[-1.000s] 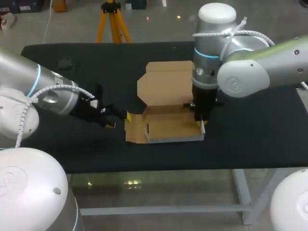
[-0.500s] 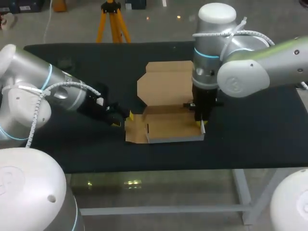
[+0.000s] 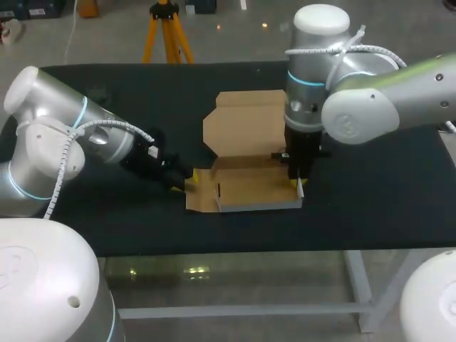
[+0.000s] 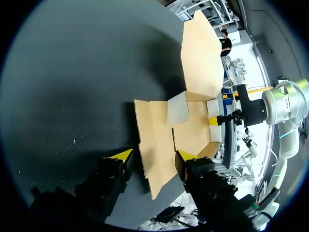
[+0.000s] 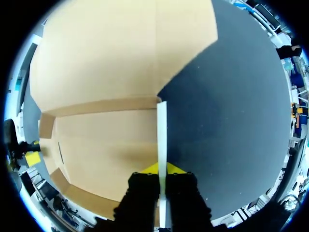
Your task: Assemble the packaging by folding the flat box into shape, placing the metal phone stand inside, and closing the box properly
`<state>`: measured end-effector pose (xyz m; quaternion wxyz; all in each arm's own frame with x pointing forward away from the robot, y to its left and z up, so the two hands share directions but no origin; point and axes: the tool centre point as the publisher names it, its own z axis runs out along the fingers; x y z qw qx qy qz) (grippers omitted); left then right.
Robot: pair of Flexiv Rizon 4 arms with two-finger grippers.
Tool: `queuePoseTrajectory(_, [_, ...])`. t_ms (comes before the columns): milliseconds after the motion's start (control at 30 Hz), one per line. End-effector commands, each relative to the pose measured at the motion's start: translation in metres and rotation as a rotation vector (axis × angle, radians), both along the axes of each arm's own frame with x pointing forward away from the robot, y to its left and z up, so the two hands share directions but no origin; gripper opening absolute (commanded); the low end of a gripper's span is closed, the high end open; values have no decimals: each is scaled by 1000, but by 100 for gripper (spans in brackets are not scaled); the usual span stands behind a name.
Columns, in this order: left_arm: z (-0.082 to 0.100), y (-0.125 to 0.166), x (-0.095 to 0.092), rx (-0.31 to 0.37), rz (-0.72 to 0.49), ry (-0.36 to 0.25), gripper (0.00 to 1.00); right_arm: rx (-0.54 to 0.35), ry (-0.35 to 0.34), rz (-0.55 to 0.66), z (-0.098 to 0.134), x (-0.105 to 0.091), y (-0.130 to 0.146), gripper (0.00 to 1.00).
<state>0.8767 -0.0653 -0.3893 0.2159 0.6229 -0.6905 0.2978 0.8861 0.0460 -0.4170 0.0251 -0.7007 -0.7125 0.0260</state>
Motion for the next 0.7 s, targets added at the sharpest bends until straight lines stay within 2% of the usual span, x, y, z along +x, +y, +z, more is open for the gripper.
queuePoseTrajectory(33, [-6,-6,3,1,-16,19,44,-2,1,0,1,0,0,0])
queuePoseTrajectory(100, [-7,-10,1,10,-21,28,34,-2,1,0,1,0,0,0])
queuePoseTrajectory(133, [-7,-11,0,15,-22,33,26,-2,1,0,1,0,0,0])
queuePoseTrajectory(167, [-6,-13,-1,24,-24,35,17,-2,1,0,1,0,0,0])
queuePoseTrajectory(200, [-5,-14,-2,34,-21,35,0,-2,1,0,1,0,0,0])
queuePoseTrajectory(500, [10,-27,-6,145,18,25,0,-2,1,0,1,0,0,0])
queuePoseTrajectory(700, [21,-38,-5,271,62,19,0,-2,1,0,1,0,0,0])
